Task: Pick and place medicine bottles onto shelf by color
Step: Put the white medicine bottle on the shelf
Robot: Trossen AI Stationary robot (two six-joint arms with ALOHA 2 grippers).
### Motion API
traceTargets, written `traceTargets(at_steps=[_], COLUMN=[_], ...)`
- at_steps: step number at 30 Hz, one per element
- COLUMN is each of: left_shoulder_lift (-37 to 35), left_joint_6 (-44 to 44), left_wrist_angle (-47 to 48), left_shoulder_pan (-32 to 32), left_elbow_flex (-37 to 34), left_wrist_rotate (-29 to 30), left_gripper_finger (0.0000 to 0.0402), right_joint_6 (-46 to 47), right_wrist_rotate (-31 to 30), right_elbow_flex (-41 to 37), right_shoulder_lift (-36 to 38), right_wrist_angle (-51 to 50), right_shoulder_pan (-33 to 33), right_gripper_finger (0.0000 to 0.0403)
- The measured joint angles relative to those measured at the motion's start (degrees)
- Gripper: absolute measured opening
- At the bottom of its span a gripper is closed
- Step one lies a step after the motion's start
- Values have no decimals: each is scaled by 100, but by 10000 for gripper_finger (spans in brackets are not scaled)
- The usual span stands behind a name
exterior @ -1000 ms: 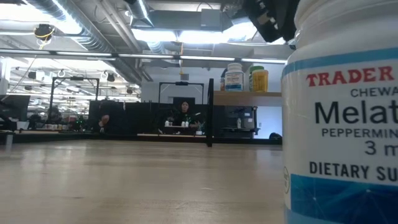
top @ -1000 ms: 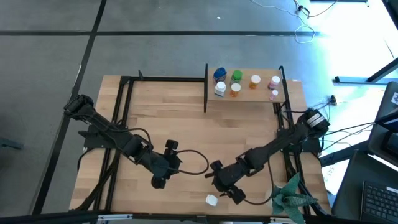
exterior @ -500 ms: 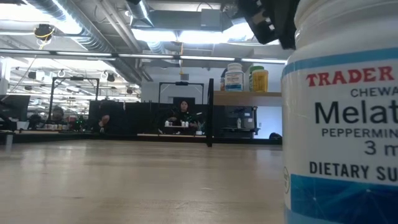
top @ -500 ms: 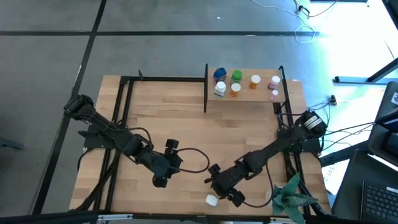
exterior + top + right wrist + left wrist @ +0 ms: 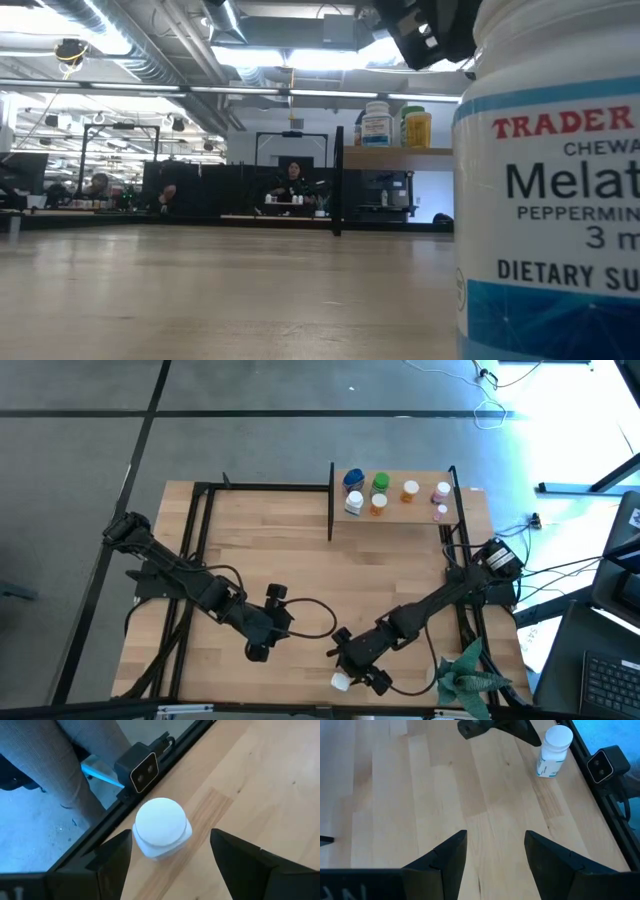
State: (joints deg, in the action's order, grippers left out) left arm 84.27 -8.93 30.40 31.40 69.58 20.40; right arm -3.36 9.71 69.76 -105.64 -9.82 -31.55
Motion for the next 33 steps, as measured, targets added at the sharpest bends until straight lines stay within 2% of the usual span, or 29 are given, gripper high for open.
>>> traceTargets(at_steps=[6, 33], left_shoulder_lift=[0, 2], left_joint_6=[0, 2], left_wrist_angle=[1, 1], left_shoulder_pan=[0, 0], left_elbow_flex=[0, 0], left_wrist_rotate=[-2, 2], left_gripper_finger=[192, 192], right_joint_6=[-20, -37], right_wrist_rotate=[154, 142], right_elbow_flex=[0, 2], right_shoulder_lift=[-202, -525], right_wrist_angle=[145, 559], right_shoulder_pan=[-44, -57], right_gripper_finger=[271, 271])
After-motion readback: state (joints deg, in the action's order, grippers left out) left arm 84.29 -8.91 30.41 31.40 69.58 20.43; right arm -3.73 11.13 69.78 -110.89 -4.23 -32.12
